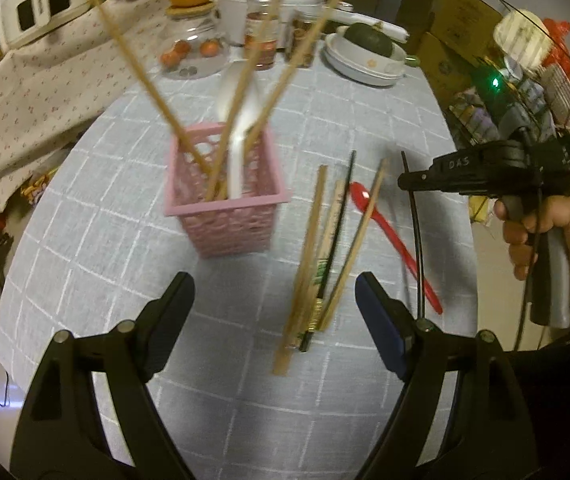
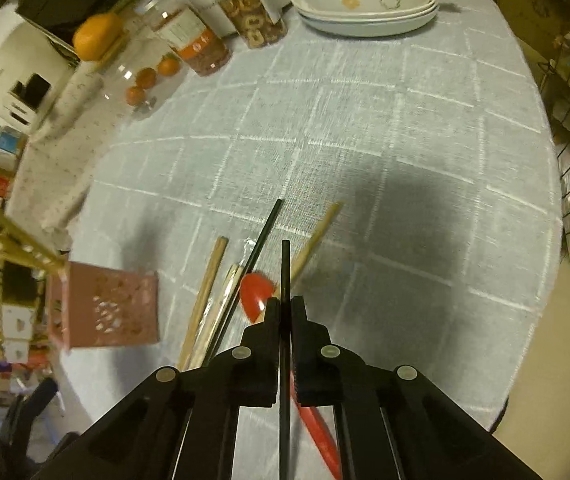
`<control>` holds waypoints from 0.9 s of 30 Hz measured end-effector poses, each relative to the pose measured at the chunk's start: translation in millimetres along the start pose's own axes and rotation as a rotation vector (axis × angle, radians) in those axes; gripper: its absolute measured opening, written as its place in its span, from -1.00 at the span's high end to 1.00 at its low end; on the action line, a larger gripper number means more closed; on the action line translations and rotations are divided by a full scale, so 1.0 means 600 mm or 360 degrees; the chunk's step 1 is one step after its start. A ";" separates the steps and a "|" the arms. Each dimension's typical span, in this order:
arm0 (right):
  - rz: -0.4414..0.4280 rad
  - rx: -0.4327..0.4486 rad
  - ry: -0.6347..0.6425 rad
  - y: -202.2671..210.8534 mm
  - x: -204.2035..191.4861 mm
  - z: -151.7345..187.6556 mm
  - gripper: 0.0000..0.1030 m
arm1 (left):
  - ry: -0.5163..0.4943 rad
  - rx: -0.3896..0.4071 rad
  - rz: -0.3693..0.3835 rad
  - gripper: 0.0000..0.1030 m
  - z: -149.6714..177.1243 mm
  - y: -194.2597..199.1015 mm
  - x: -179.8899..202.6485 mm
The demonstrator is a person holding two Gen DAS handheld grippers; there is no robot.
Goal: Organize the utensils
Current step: 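Move the right gripper to the loose chopsticks and close on a black chopstick, then grasp a bamboo chopstick with the left gripper while the right gripper holds the black chopstick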
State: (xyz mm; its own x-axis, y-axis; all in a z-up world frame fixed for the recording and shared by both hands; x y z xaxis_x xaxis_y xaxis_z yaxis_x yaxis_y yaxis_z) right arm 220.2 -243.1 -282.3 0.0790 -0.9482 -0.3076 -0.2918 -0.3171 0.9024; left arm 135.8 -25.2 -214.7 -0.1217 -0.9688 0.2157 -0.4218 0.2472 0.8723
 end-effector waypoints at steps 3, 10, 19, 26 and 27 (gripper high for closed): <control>-0.0029 0.0005 -0.0028 0.025 0.018 0.019 0.91 | -0.0073 -0.0011 0.0011 -0.57 0.009 -0.005 0.030; -0.0054 -0.0009 -0.0080 0.052 0.058 0.050 0.90 | -0.0212 -0.0087 0.0072 -0.46 0.033 -0.050 0.118; -0.0065 -0.0021 -0.0083 0.071 0.099 0.071 0.87 | -0.0136 -0.0187 0.0027 -0.07 -0.012 -0.146 0.156; -0.0056 -0.0053 -0.0104 0.059 0.111 0.072 0.86 | -0.0094 -0.0165 0.0110 0.25 -0.062 -0.214 0.198; -0.0057 -0.0056 -0.0098 0.059 0.109 0.072 0.86 | -0.0107 -0.0156 0.0120 0.26 -0.067 -0.219 0.206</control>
Point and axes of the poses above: each gripper's, at about its wrist camera, not at the fingertips, and y roughly against the way its jaws point, x to its right, z to its underside, the point moved 9 cm from there along -y, roughly the way its jaws point, and after that the axes turned 14 degrees about y, right-handed, at the moved point
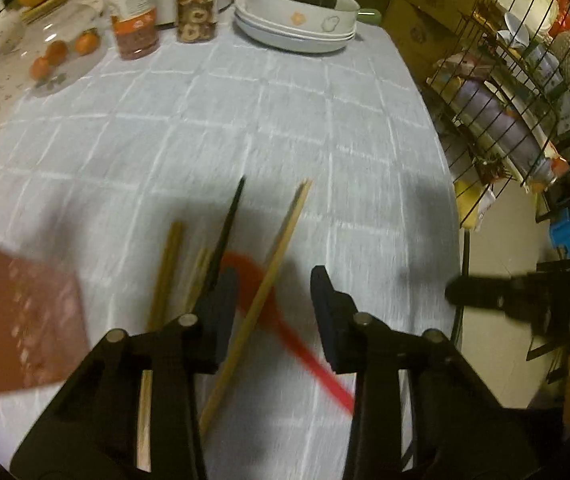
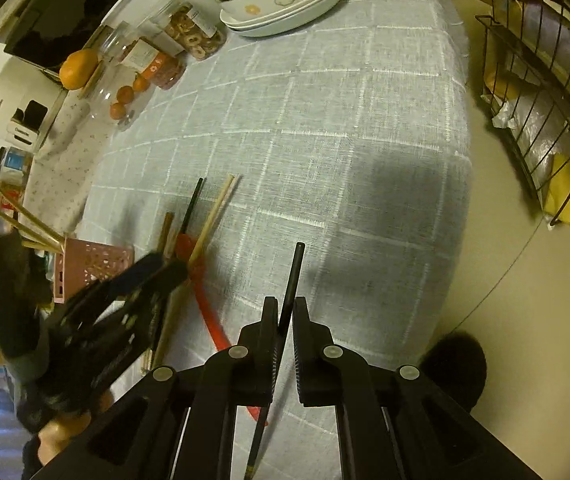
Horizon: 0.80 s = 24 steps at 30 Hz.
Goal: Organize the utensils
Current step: 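Grasp a bamboo chopstick with the left gripper while the right gripper holds the black chopstick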
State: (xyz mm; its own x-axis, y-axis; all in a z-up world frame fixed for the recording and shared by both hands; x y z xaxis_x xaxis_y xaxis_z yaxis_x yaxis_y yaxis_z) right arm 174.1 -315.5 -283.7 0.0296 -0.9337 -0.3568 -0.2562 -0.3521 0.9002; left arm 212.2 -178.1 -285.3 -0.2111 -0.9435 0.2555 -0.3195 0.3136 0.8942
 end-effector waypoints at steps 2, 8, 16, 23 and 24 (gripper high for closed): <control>0.0000 -0.0007 0.0004 -0.002 -0.001 -0.002 0.86 | -0.0039 0.0015 0.0016 0.27 -0.007 -0.008 0.011; 0.0027 -0.0027 0.0001 -0.011 0.000 -0.006 0.86 | 0.0032 -0.0051 0.0008 0.34 -0.015 -0.050 0.002; 0.0057 -0.0025 -0.0031 -0.010 0.008 -0.001 0.85 | 0.0020 -0.0005 -0.0048 0.87 -0.016 -0.037 -0.001; 0.0076 0.0077 0.0040 0.027 -0.027 -0.004 0.86 | -0.0097 0.0107 -0.0056 0.87 -0.004 0.027 0.018; 0.0083 0.0105 0.0068 0.036 -0.038 -0.005 0.86 | -0.0103 0.0121 -0.0051 0.87 -0.002 0.038 0.021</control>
Point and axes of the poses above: each gripper's, at about its wrist camera, not at the fingertips, and y roughly against the way its jaws point, x to its right, z to its underside, the point moved 9 cm from there along -y, roughly the way its jaws point, and after that the axes turned 14 degrees about y, right-handed, at the moved point
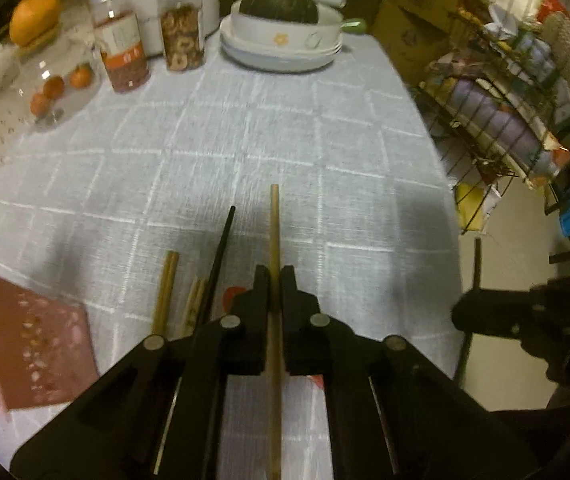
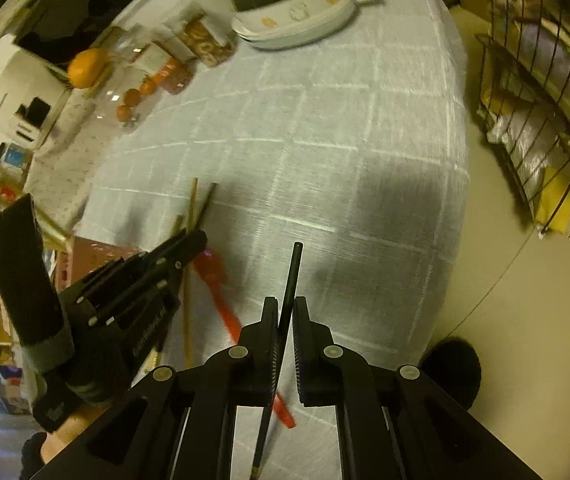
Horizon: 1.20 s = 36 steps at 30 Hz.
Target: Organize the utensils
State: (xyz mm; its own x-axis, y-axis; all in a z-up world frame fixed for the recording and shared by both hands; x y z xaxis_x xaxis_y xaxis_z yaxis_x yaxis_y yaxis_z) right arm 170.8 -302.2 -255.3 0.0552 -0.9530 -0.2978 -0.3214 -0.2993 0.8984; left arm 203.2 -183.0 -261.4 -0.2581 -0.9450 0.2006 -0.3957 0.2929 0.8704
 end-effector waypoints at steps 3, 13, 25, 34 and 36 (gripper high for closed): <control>0.0018 0.0057 0.0056 0.019 -0.020 -0.002 0.87 | -0.0004 0.0033 0.0006 0.87 0.003 0.029 -0.005; 0.0072 0.0247 0.0209 0.083 -0.078 -0.014 0.89 | 0.0052 0.0170 0.0041 0.87 0.006 0.131 -0.043; 0.0145 0.0075 0.0242 0.019 -0.082 -0.017 0.58 | 0.0051 0.0214 0.0087 0.87 0.031 0.209 -0.084; 0.0439 -0.0209 0.0086 -0.114 -0.010 -0.015 0.45 | 0.0061 0.0201 0.0129 0.87 0.041 0.227 -0.097; 0.0511 -0.0229 0.0060 -0.119 0.001 -0.010 0.45 | 0.0066 0.0196 0.0135 0.87 0.043 0.228 -0.101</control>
Point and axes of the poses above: each gripper's, at about its wrist camera, not at the fingertips, and y roughly against the way its jaws point, x to its right, z to its underside, the point moved 9 cm from there along -y, roughly the way its jaws point, and after that the axes turned 14 degrees about y, right-handed, at the moved point
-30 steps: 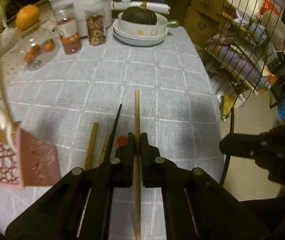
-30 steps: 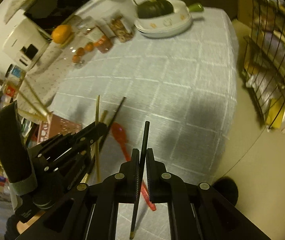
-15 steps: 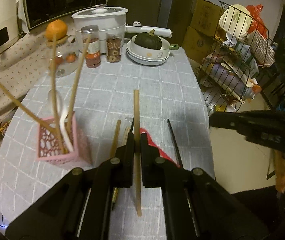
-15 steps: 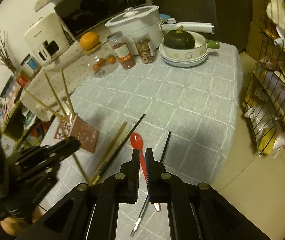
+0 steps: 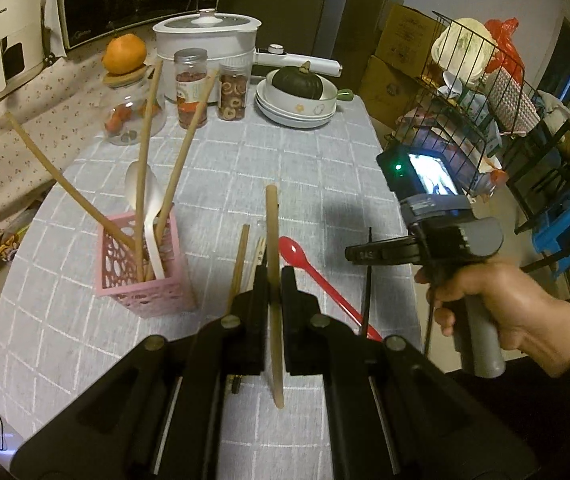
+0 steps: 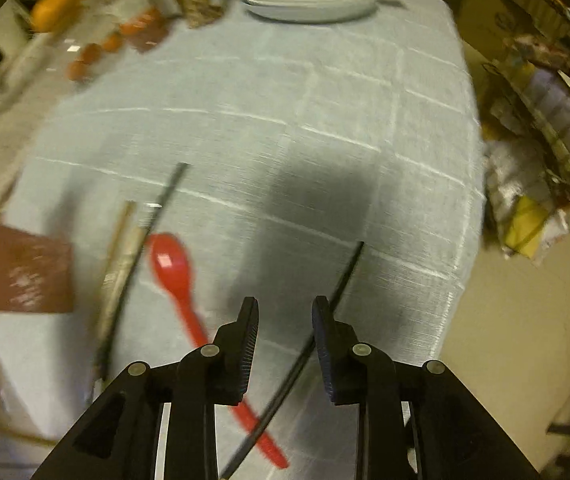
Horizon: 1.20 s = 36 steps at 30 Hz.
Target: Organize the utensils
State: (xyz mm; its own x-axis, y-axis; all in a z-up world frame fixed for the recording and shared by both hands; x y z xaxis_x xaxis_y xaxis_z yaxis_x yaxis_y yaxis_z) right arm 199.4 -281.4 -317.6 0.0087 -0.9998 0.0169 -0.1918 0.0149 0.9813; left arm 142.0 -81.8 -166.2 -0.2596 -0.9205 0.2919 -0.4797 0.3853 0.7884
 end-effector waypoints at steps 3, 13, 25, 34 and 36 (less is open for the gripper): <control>0.0076 -0.0023 -0.0048 -0.002 0.010 0.007 0.45 | 0.0013 -0.0002 0.0013 0.87 0.000 0.005 -0.006; 0.0098 -0.0038 -0.0108 0.026 0.019 0.030 0.05 | 0.0036 -0.0009 0.0029 0.87 0.005 0.015 -0.017; 0.0046 -0.0066 -0.0086 -0.015 0.012 0.048 0.22 | 0.0039 -0.0008 0.0027 0.87 0.005 0.016 -0.023; -0.0242 0.0034 -0.0116 -0.008 -0.022 0.026 0.87 | 0.0028 -0.0010 0.0031 0.87 0.007 0.019 -0.021; -0.0299 0.0065 -0.0105 0.004 -0.028 0.024 0.88 | 0.0019 -0.0005 0.0037 0.87 0.008 0.024 -0.019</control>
State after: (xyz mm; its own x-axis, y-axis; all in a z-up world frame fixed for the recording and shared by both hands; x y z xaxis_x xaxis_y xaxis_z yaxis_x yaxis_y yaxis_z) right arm 184.9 -264.8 -318.1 -0.0158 -0.9836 -0.1799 -0.2325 -0.1714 0.9574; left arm 134.0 -65.6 -160.5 -0.2608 -0.9120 0.3166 -0.4708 0.4065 0.7830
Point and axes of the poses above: each gripper's, at about its wrist camera, not at the fingertips, and y roughly against the way its jaws point, x to its right, z to its underside, the point moved 9 cm from there along -y, roughly the way its jaws point, and after that the axes turned 14 degrees about y, right-handed, at the moved point
